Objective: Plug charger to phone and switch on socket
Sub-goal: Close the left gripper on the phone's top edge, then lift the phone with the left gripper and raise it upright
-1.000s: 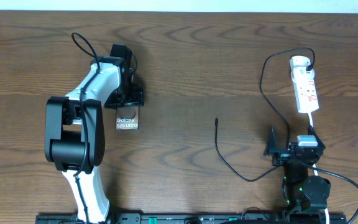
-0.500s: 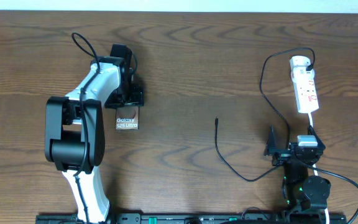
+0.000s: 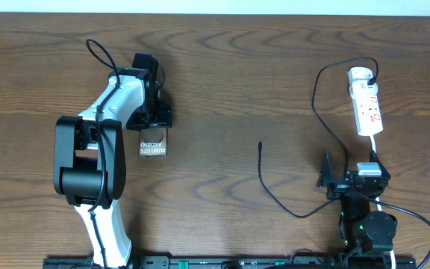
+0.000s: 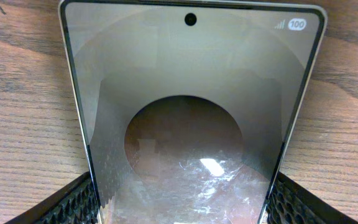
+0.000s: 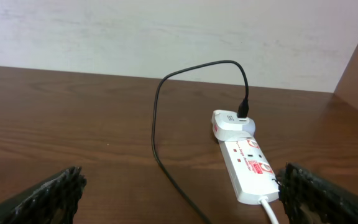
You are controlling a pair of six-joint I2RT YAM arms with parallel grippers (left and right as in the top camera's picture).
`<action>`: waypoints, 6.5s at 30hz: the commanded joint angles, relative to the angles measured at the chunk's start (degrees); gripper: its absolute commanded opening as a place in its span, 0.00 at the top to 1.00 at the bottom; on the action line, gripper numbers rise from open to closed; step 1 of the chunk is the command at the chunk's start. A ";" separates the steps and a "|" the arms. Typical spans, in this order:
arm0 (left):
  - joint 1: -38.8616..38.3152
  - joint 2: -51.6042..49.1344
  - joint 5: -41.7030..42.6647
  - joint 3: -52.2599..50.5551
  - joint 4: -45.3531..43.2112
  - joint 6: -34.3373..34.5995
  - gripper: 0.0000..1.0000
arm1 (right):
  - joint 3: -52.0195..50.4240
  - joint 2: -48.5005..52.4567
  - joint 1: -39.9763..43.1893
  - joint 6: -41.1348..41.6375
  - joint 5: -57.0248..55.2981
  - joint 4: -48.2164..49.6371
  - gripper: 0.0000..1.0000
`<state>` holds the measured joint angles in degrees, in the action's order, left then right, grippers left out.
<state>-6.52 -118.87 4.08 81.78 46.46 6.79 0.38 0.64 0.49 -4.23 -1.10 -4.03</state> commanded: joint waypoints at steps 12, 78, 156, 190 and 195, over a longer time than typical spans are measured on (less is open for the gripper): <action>0.07 -1.01 -0.68 -0.57 0.11 -0.55 0.26 | -0.07 -0.31 -0.92 -0.57 -0.22 -0.24 0.01; 0.07 -1.01 -0.68 -0.57 0.09 -0.55 0.79 | -0.07 -0.31 -0.92 -0.57 -0.24 -0.24 0.01; 0.07 26.34 4.72 1.73 0.79 8.35 0.93 | -0.07 -0.31 -0.92 -0.57 -0.24 -0.24 0.01; 15.89 28.65 51.19 1.73 -4.61 59.23 0.93 | -0.07 -0.31 -0.92 -0.59 -0.24 -0.24 0.01; 17.97 28.65 58.14 1.73 -4.59 61.55 0.93 | -0.07 -0.31 -0.92 -0.57 -0.24 -0.24 0.01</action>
<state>10.39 -91.68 53.17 81.80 42.15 64.27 0.38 0.64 0.49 -4.23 -1.10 -4.05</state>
